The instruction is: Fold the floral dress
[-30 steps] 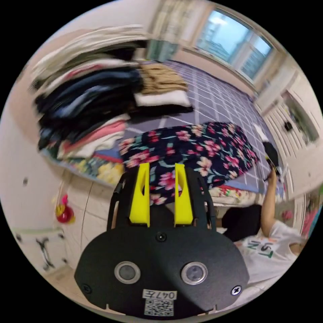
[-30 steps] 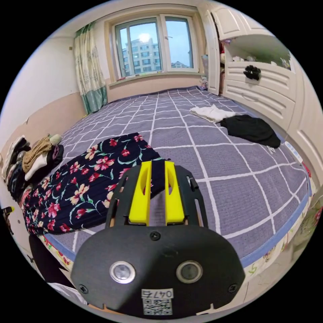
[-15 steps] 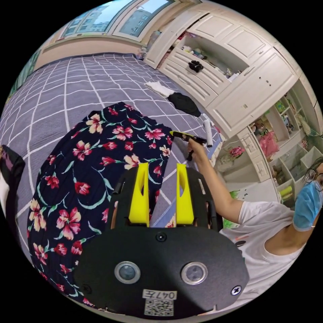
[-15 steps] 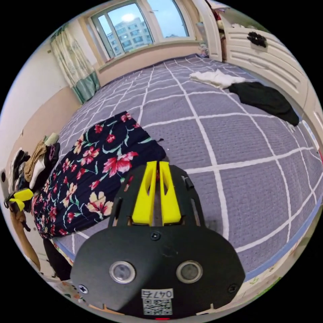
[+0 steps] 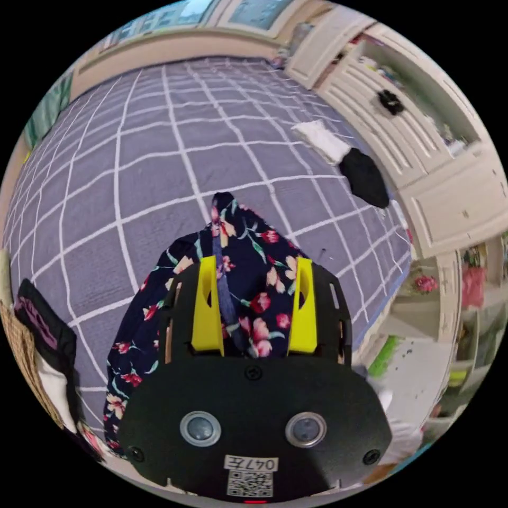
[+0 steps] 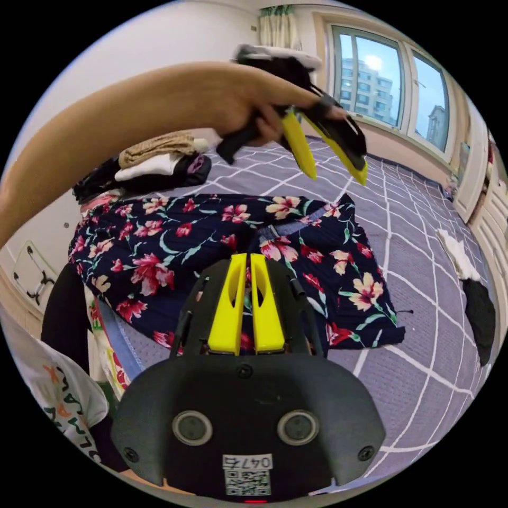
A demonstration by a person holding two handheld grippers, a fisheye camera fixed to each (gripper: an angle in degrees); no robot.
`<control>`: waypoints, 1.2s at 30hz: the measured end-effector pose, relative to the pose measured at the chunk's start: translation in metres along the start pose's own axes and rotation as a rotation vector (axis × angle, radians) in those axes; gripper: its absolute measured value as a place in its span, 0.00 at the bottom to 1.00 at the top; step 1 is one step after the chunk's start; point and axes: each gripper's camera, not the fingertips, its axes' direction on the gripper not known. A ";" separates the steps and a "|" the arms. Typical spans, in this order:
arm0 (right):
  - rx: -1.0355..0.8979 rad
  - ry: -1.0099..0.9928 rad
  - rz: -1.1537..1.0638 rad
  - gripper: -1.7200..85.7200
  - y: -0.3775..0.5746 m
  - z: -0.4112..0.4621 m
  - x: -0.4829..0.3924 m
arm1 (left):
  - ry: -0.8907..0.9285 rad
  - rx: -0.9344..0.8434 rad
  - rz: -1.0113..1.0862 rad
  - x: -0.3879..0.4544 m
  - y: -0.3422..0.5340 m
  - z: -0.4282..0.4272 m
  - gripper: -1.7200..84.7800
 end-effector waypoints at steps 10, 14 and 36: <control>0.001 -0.123 -0.065 0.02 -0.018 -0.003 -0.027 | -0.156 -0.026 -0.214 -0.019 -0.032 0.091 0.02; 0.081 -0.352 -0.150 0.02 -0.018 -0.017 -0.027 | -0.220 0.071 -0.105 -0.005 -0.005 0.057 0.01; 0.122 0.236 0.331 0.06 0.060 -0.092 0.179 | -0.417 0.037 1.029 0.131 -0.014 0.149 0.13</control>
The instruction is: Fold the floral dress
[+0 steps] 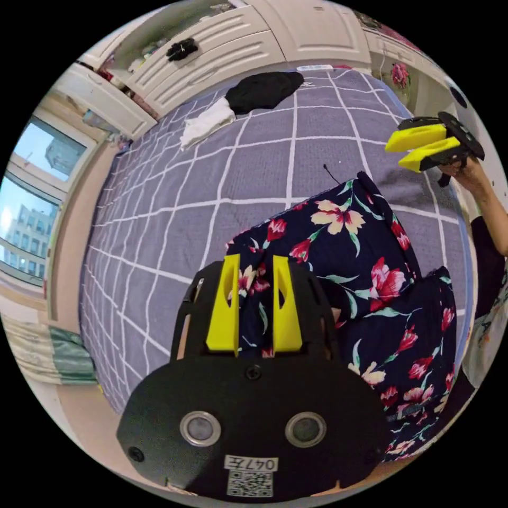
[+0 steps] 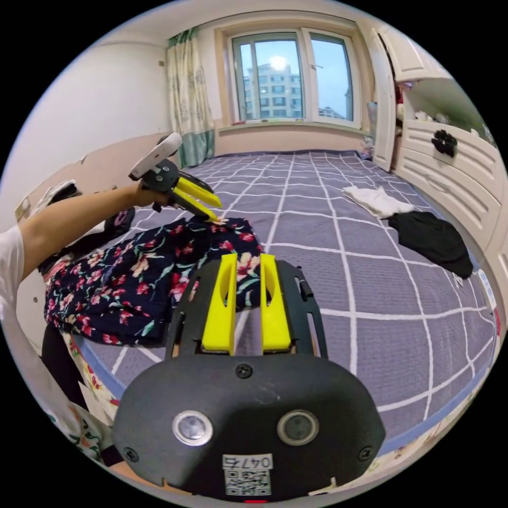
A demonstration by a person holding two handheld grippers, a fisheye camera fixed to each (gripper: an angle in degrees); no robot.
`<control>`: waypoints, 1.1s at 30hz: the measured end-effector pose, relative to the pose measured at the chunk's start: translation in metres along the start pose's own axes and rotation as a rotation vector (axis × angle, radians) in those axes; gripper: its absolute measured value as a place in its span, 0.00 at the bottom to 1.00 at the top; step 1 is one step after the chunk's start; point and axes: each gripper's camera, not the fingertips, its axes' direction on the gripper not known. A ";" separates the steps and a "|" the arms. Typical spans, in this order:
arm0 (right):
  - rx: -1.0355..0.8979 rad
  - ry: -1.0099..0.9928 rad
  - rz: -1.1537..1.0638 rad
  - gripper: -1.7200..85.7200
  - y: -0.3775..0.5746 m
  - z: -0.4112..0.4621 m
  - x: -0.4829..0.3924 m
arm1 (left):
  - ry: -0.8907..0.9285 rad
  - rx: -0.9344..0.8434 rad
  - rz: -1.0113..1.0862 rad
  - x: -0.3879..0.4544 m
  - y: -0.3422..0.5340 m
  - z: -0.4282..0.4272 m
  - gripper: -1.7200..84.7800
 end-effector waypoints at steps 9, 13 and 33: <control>-0.167 0.072 0.034 0.09 -0.008 0.040 0.066 | 0.061 -0.116 -0.008 -0.023 0.012 0.061 0.05; -0.247 0.054 0.025 0.10 -0.009 0.064 0.078 | 0.211 -0.053 -0.103 -0.055 0.021 0.058 0.02; -0.319 -0.018 0.024 0.02 -0.039 0.072 0.100 | 0.188 -0.039 -0.446 -0.145 0.056 0.083 0.02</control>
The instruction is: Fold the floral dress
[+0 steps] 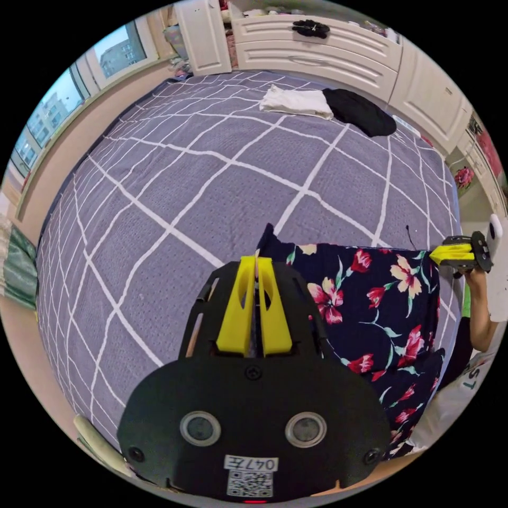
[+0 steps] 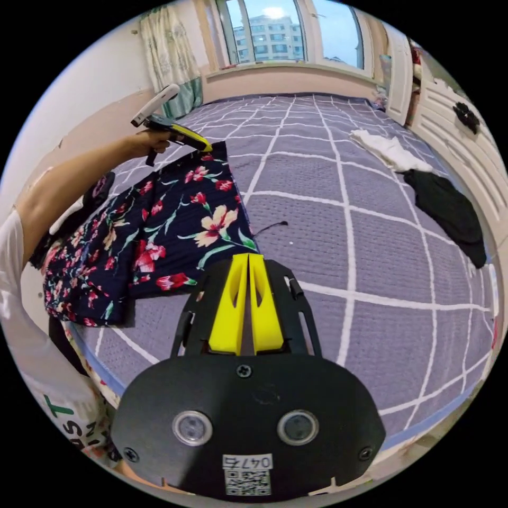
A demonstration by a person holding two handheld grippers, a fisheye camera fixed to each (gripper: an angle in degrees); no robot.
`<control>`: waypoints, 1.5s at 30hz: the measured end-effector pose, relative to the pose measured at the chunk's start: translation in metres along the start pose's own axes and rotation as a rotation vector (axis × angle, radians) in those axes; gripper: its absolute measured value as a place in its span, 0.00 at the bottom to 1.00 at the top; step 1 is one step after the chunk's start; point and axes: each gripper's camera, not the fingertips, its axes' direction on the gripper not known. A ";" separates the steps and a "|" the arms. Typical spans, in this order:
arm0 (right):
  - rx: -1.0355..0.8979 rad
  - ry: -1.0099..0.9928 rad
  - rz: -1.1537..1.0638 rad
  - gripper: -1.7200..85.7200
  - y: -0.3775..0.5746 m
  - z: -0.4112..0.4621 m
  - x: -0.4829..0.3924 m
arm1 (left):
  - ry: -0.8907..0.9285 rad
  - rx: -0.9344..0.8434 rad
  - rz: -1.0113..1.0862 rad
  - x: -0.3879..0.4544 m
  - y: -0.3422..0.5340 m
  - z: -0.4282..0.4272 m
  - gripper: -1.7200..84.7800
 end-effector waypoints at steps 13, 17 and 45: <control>0.194 0.098 -0.069 0.06 0.008 -0.079 -0.020 | -0.061 0.120 -0.273 -0.058 0.075 -0.135 0.13; 0.563 0.061 -0.562 0.08 0.022 -0.132 -0.154 | 0.064 -0.008 -0.286 -0.029 0.158 -0.187 0.12; 0.627 -0.200 -0.657 0.06 0.065 -0.191 -0.259 | 0.058 -0.006 -0.671 -0.020 0.387 -0.184 0.15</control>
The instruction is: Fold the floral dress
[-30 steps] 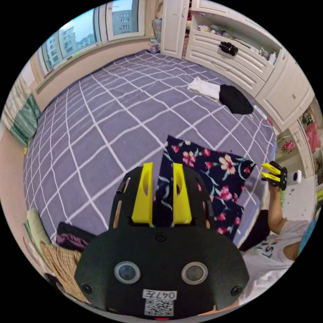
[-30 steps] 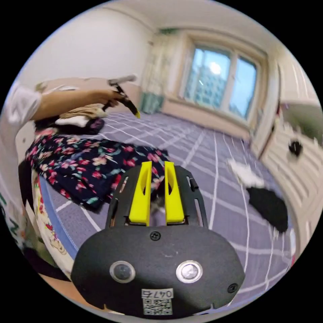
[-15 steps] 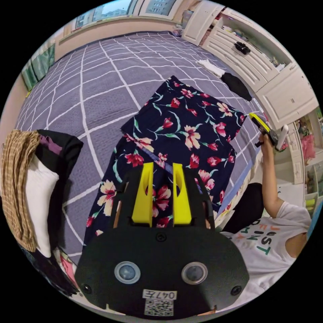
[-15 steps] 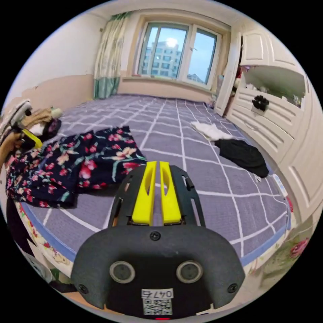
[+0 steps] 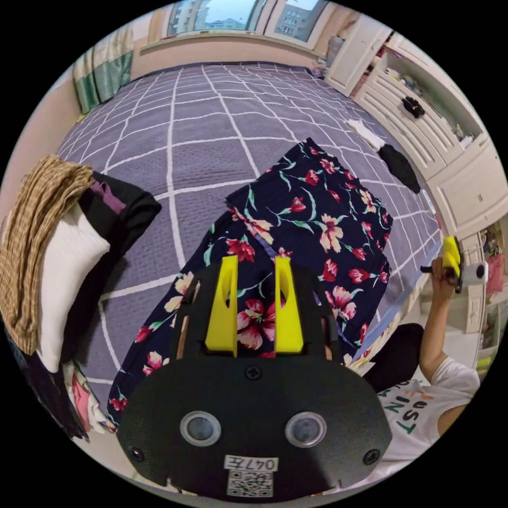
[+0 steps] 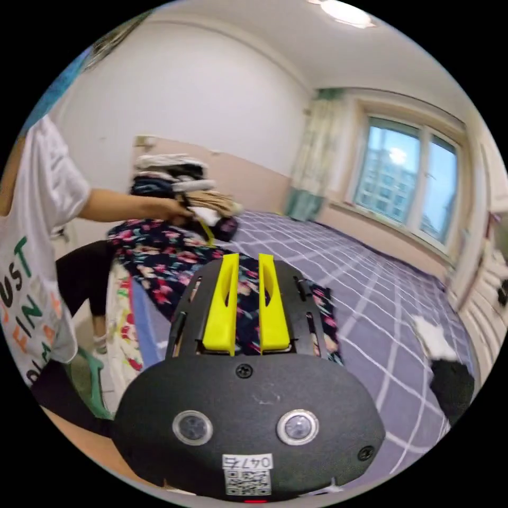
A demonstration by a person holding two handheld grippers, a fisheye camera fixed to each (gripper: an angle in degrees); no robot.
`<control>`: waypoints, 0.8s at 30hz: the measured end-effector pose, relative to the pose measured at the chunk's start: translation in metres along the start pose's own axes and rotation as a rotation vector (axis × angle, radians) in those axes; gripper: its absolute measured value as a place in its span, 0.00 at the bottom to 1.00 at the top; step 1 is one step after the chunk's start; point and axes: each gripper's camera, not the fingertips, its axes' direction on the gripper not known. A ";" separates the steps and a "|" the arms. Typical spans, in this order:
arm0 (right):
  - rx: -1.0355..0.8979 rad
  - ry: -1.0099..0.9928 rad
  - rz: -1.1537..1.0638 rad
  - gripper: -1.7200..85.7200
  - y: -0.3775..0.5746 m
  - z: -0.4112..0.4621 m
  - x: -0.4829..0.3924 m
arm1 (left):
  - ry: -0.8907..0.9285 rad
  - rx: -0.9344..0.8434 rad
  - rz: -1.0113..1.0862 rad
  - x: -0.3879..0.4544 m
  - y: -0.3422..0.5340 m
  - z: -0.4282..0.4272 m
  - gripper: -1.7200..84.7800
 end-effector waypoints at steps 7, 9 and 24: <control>-0.255 -0.507 -0.262 0.09 -0.035 0.135 -0.148 | 0.057 0.030 -0.103 -0.026 -0.020 0.008 0.16; -0.360 -0.505 -0.358 0.08 -0.032 0.158 -0.185 | 0.047 0.030 -0.116 -0.031 -0.026 0.013 0.16; -0.306 -0.540 -0.203 0.02 -0.029 0.149 -0.181 | 0.143 0.042 -0.279 -0.081 -0.055 0.029 0.16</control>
